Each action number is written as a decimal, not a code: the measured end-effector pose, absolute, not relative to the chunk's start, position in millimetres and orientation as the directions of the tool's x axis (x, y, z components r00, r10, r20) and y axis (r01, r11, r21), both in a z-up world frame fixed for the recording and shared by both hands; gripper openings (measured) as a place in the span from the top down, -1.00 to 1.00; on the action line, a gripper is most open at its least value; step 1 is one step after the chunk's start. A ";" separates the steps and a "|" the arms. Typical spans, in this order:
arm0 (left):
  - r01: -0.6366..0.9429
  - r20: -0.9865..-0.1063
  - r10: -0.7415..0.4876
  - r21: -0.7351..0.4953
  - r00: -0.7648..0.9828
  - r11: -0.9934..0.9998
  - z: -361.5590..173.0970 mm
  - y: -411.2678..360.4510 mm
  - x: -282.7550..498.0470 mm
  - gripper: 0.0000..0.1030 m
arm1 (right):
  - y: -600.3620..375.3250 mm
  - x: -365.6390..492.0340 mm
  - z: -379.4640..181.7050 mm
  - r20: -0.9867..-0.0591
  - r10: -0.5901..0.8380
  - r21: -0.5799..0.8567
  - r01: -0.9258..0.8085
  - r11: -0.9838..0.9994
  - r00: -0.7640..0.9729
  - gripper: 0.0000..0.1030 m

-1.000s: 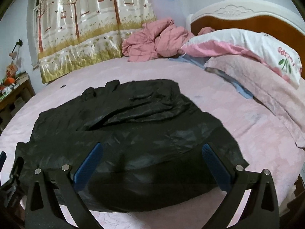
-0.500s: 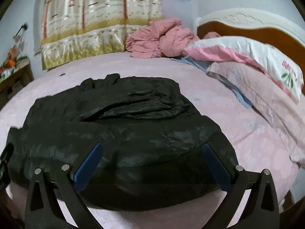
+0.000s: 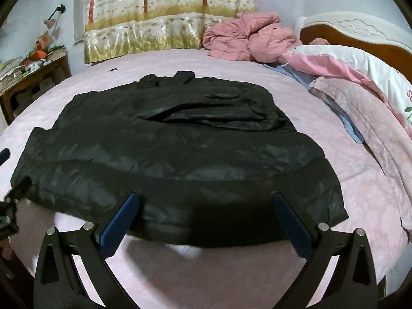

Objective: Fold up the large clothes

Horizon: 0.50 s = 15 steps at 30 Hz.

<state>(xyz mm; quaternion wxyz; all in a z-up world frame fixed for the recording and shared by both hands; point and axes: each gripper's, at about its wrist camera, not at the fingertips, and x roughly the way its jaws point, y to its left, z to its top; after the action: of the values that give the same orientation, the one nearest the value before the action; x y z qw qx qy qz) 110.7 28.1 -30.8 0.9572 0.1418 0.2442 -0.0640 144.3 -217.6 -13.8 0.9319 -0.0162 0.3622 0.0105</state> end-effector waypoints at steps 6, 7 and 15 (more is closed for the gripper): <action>0.207 -0.524 -0.070 0.207 0.849 0.956 -38.8 24.1 114.0 -1.00 | -199.9 131.5 -13.8 -0.677 0.014 -0.052 -0.066 0.996 0.736 -1.00; 0.202 -0.526 -0.065 0.208 0.848 0.957 -39.2 24.1 114.5 -1.00 | -197.8 130.3 -14.4 -0.677 0.011 -0.061 -0.071 0.996 0.736 -1.00; 0.184 -0.607 0.013 0.260 0.795 0.948 -59.6 23.1 120.9 -1.00 | -182.9 127.1 -18.9 -0.705 0.025 -0.133 -0.167 0.977 0.709 -1.00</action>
<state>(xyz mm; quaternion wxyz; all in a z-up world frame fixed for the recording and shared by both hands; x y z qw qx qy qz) 120.9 23.1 -59.6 0.9345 0.1547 0.3173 -0.0457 127.1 -182.9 -18.9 0.9195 -0.0936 0.3781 0.0523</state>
